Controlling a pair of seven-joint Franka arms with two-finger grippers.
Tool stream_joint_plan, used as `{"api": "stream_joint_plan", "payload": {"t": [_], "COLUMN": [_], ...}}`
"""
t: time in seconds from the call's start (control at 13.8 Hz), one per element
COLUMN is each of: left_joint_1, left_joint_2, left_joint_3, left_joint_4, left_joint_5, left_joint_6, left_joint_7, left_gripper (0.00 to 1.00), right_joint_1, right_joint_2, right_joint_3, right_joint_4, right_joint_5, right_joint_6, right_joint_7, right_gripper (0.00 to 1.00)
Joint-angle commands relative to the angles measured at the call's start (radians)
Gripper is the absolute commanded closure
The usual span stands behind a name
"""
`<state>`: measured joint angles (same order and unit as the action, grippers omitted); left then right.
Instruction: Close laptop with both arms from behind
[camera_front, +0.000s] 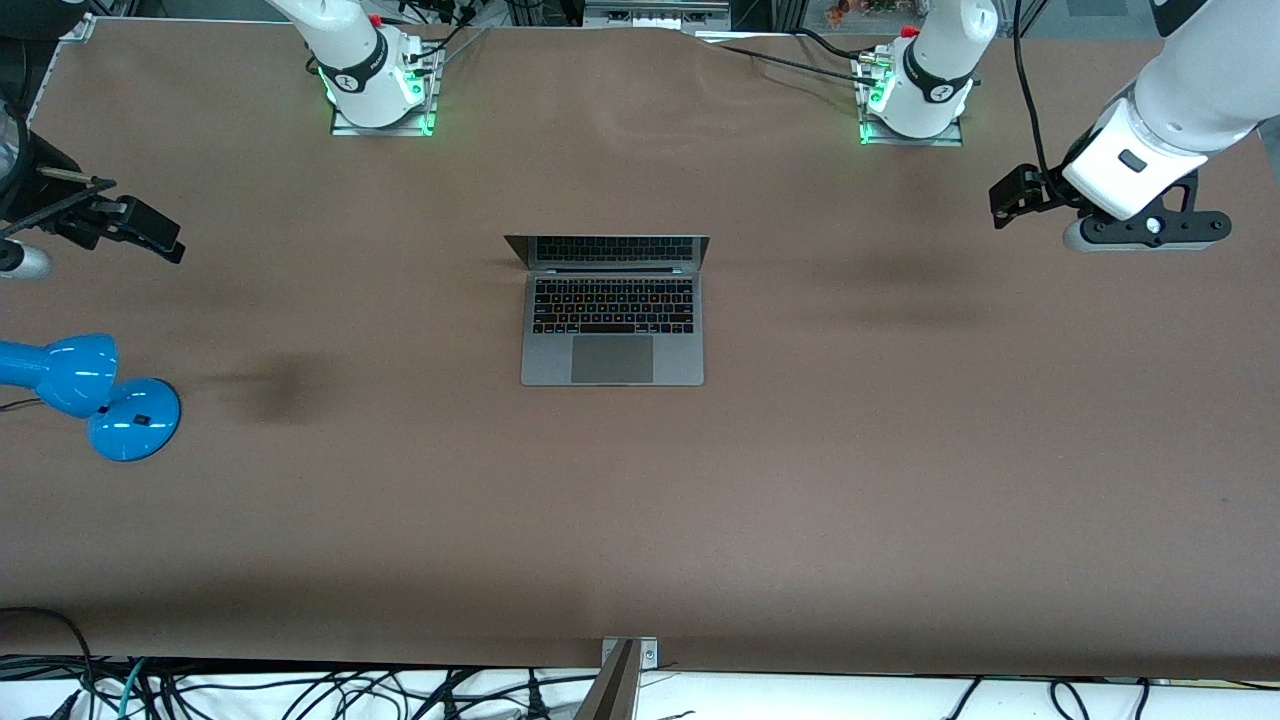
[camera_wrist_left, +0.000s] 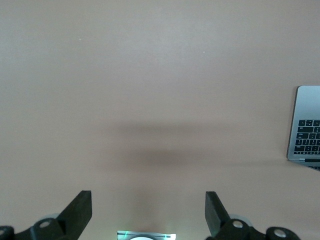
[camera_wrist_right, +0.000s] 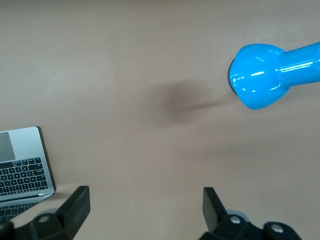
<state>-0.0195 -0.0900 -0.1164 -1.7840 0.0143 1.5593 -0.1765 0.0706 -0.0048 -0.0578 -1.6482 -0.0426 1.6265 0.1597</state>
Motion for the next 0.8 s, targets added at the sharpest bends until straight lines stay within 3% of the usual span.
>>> {"api": "stream_joint_plan", "payload": {"t": [0.0,0.72], "left_joint_1": [0.030,0.013], "left_joint_2": [0.006,0.006], "left_joint_3": [0.000,0.047], "left_joint_4": [0.031,0.090], "left_joint_5": [-0.033,-0.025], "left_joint_6": [-0.025,-0.028], "left_joint_7": [-0.001,0.063], "left_gripper": [0.00,0.00], "right_joint_1": [0.002,0.002], "right_joint_2": [-0.012,-0.011], "right_joint_3": [-0.002,-0.004], "right_joint_4": [-0.007,-0.005], "right_joint_5": [0.015,0.015], "right_joint_6": [-0.002,0.001], "right_joint_7": [0.009,-0.002], "right_gripper": [0.00,0.00]}}
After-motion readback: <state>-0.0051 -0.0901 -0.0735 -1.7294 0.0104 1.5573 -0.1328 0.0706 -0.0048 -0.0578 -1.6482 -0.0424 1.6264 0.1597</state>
